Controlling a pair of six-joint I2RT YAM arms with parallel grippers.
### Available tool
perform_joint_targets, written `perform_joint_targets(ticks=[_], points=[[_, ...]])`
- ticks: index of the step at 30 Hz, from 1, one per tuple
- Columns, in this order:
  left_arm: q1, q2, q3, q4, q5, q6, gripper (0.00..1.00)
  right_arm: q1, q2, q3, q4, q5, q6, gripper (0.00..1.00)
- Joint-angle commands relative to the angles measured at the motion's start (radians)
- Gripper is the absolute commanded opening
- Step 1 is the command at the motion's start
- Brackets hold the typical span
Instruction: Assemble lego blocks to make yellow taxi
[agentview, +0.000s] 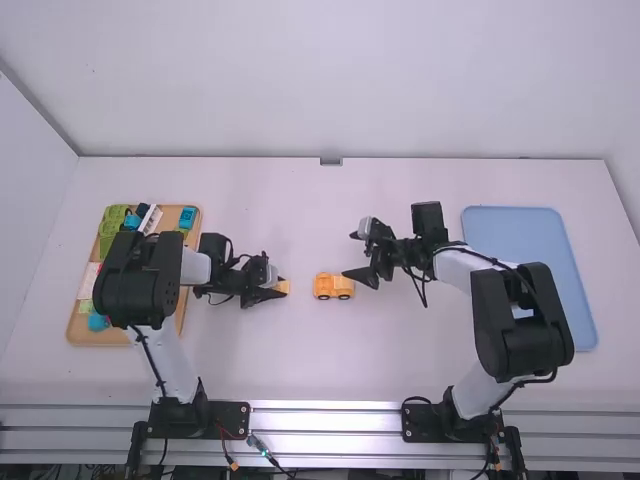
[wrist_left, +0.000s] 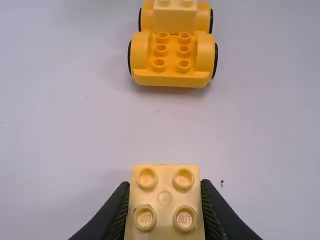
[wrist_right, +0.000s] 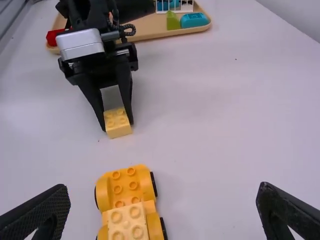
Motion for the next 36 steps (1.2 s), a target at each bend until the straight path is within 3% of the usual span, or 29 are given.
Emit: perform_joint_targets(ticks=[1,9,19,32,36], points=[[-0.006,0.01,0.011,-0.008,-0.008,0.003,0.23,0.0,0.006,0.014,-0.005,-0.012,-0.019,0.99],[0.001,0.009,0.016,0.0,0.014,-0.003,0.26,0.0,0.006,-0.037,0.042,-0.008,-0.027,0.99],[-0.007,-0.04,0.108,-0.145,0.075,-0.004,0.24,0.013,0.012,-0.13,0.133,-0.012,-0.026,0.99],[-0.098,-0.134,0.128,-0.202,0.063,-0.008,0.22,0.054,0.232,-0.148,0.359,-0.061,-0.035,0.99],[-0.145,-0.148,0.128,-0.136,0.035,-0.127,0.19,0.05,0.274,-0.148,0.37,-0.058,-0.085,0.99]])
